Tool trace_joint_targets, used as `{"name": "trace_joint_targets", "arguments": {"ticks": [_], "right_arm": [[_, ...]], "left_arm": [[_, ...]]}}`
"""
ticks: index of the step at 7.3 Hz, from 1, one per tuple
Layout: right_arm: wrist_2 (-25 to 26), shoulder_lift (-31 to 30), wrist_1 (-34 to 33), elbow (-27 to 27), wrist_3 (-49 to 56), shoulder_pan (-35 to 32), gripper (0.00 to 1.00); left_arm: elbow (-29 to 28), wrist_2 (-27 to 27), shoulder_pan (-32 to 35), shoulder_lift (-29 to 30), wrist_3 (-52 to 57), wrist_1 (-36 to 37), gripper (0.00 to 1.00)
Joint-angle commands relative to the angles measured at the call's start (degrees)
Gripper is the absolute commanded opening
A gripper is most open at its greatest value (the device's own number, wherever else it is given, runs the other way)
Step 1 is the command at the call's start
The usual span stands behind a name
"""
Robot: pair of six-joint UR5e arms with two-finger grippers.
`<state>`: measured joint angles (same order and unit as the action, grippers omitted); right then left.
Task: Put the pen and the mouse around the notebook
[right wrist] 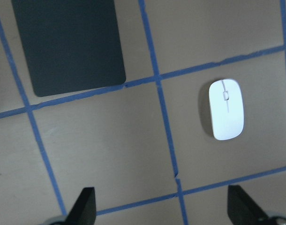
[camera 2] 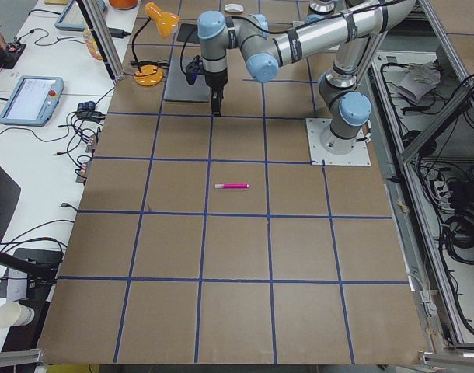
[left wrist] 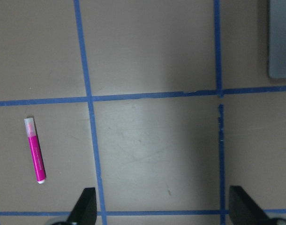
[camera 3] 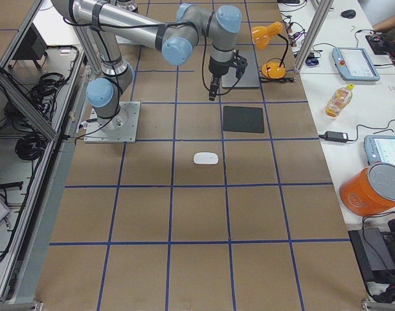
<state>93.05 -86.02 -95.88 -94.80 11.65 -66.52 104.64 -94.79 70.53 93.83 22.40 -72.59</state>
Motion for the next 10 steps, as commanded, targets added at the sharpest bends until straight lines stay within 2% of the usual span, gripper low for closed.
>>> {"name": "trace_joint_targets", "arguments": {"ticks": [1, 3, 5, 6, 7, 8, 9, 10], "right_arm": [[-0.2, 7.8, -11.3, 0.1, 11.1, 6.0, 1.00], [0.2, 13.9, -17.0, 0.1, 12.9, 6.6, 1.00], [-0.1, 16.7, -16.6, -0.1, 13.2, 9.3, 1.00], [-0.2, 18.2, -17.1, -1.5, 14.4, 10.3, 1.00], [-0.3, 18.5, -18.4, -3.9, 14.5, 11.2, 1.00], [0.1, 18.5, -21.7, -6.9, 14.6, 11.4, 1.00], [0.3, 18.5, -24.2, -9.6, 15.3, 11.5, 1.00], [0.3, 18.6, -26.2, -11.4, 15.7, 11.6, 1.00]], "left_arm": [[10.2, 0.4, -10.0, 2.6, 13.9, 17.0, 1.00], [14.7, 0.8, -15.8, 7.1, 18.8, 26.2, 1.00], [15.0, 0.7, -19.4, 11.5, 19.9, 27.8, 0.96], [15.0, 0.7, -19.5, 12.6, 19.8, 28.1, 0.90], [15.0, 0.7, -19.6, 13.8, 19.6, 29.2, 0.90], [15.0, 0.7, -19.6, 15.1, 19.4, 30.0, 0.82], [15.1, 0.6, -19.6, 15.7, 18.4, 30.2, 0.59], [15.1, 0.6, -19.5, 15.7, 16.6, 30.7, 0.31]]}}
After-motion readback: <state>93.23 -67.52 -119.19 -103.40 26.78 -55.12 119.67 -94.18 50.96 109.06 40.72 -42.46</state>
